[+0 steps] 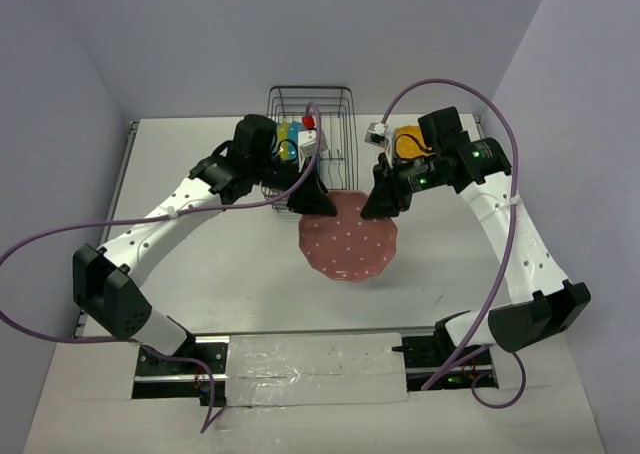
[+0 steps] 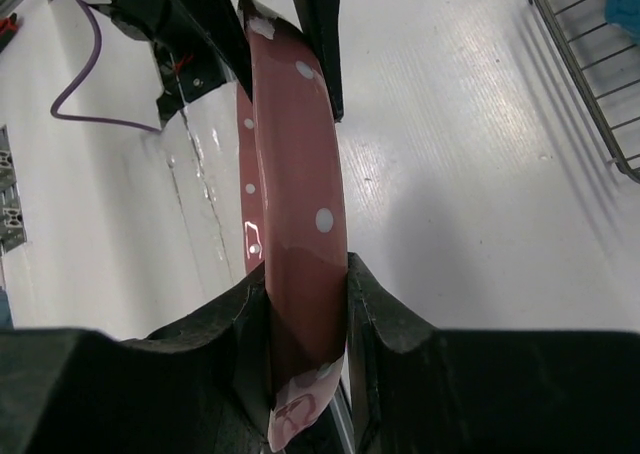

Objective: Load the plates into the dish rack

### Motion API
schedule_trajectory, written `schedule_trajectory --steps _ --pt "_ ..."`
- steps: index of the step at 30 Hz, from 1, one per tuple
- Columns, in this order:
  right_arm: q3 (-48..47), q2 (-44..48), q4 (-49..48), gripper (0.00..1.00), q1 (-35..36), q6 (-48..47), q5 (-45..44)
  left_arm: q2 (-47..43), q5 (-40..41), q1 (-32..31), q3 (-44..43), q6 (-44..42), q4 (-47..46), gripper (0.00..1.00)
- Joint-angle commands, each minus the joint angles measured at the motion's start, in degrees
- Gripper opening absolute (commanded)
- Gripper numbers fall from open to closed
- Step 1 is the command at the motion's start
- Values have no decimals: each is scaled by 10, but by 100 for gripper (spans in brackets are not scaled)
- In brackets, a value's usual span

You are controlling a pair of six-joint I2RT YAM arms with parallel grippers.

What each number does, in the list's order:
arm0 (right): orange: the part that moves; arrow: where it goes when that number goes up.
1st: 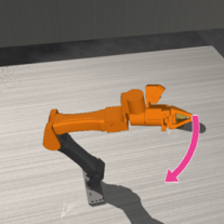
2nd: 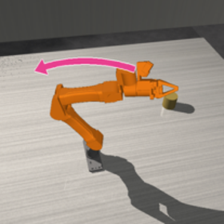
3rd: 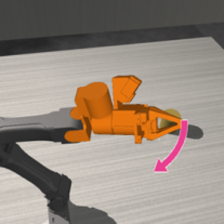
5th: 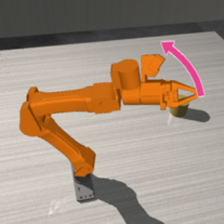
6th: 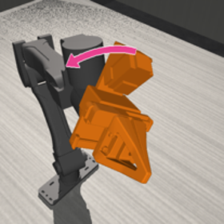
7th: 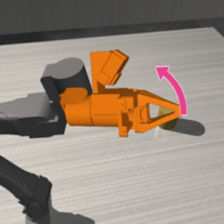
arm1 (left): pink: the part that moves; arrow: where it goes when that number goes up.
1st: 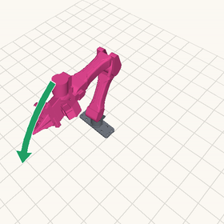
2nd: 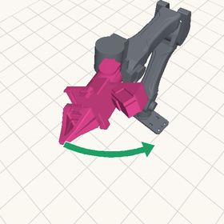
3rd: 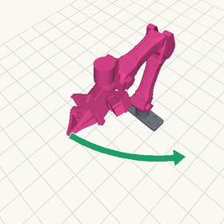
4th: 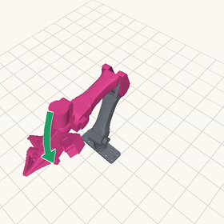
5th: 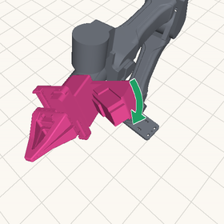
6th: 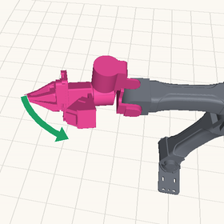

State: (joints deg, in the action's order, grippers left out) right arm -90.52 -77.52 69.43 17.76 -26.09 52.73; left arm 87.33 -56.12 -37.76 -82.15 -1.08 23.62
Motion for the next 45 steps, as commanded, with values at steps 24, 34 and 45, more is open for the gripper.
schedule_trajectory --steps 24,34,45 --pt "-135 -11 -305 0 52 471 -610 -194 381 255 -30 211 -60 99" --pt "-204 -126 -337 0 216 430 -1002 -222 458 263 4 195 -73 99" --pt "-189 -232 -451 0 262 343 -1114 -248 556 269 44 170 -76 99"
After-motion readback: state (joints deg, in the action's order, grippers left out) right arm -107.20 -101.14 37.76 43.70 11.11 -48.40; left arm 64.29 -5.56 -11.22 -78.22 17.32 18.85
